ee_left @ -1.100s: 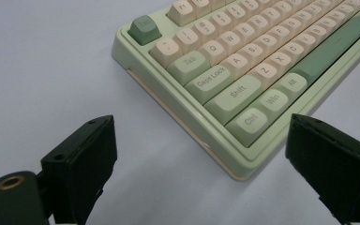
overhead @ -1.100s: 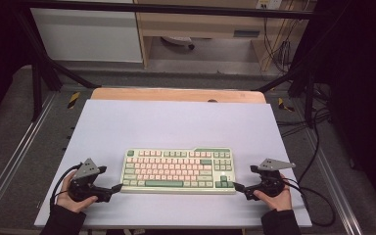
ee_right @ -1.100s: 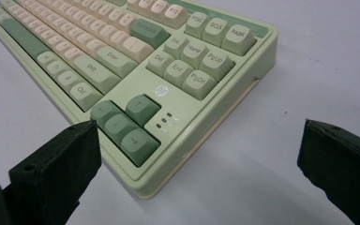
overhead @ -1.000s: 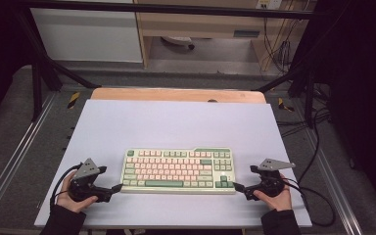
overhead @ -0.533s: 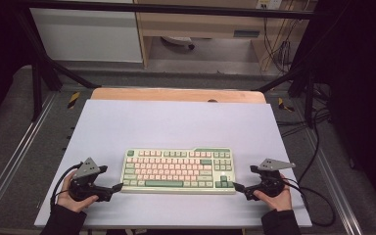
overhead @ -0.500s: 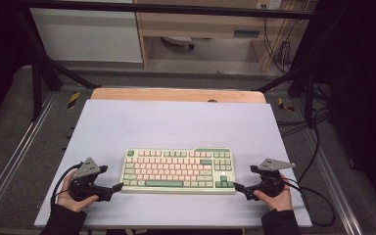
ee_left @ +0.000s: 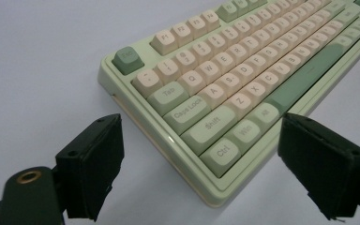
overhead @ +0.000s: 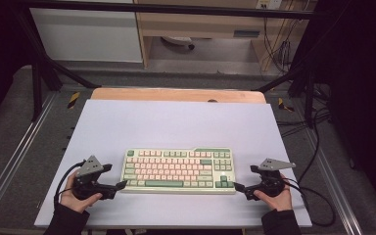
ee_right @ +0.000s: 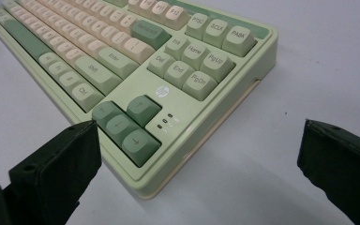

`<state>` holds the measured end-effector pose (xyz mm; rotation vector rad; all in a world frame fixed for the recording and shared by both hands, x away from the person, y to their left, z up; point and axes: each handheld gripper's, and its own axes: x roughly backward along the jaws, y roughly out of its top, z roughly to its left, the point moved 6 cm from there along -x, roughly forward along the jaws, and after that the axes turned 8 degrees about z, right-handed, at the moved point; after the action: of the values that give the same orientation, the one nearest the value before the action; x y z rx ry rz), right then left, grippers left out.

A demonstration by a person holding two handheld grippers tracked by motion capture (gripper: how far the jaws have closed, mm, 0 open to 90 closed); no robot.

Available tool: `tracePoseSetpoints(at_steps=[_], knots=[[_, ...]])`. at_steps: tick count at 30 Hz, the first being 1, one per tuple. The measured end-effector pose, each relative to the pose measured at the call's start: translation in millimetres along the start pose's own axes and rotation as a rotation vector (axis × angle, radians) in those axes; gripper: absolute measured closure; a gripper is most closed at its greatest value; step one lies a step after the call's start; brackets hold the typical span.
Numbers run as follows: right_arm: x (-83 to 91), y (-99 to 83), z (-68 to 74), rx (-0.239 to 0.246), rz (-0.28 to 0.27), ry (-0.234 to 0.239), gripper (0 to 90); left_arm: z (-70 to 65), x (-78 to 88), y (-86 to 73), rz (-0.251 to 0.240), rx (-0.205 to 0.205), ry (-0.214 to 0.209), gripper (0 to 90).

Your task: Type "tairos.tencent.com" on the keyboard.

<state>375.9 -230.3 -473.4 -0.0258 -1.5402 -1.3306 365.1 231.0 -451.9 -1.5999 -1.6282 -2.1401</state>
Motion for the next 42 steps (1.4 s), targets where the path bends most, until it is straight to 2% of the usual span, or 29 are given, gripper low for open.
tracePoseSetpoints(at_steps=[9, 18, 28, 42], knots=[[-1.8, -0.7, 0.1, 0.005, 0.009, -0.004, 0.5, -8.7, -3.5, 11.8, -0.008, 0.008, -0.007, 25.9], [-1.7, -0.5, 0.4, 0.002, 0.007, -0.004, 0.5, -22.1, -12.5, 25.2, -0.008, -0.014, -0.009, 37.8], [-1.8, -0.4, 0.4, 0.003, 0.008, -0.004, 0.5, -28.9, -23.4, 37.5, -0.015, 0.003, -0.021, 52.0], [-2.0, -0.5, 0.1, 0.003, 0.01, -0.005, 0.5, -44.9, -38.5, 54.4, -0.001, -0.029, -0.034, 70.6]])
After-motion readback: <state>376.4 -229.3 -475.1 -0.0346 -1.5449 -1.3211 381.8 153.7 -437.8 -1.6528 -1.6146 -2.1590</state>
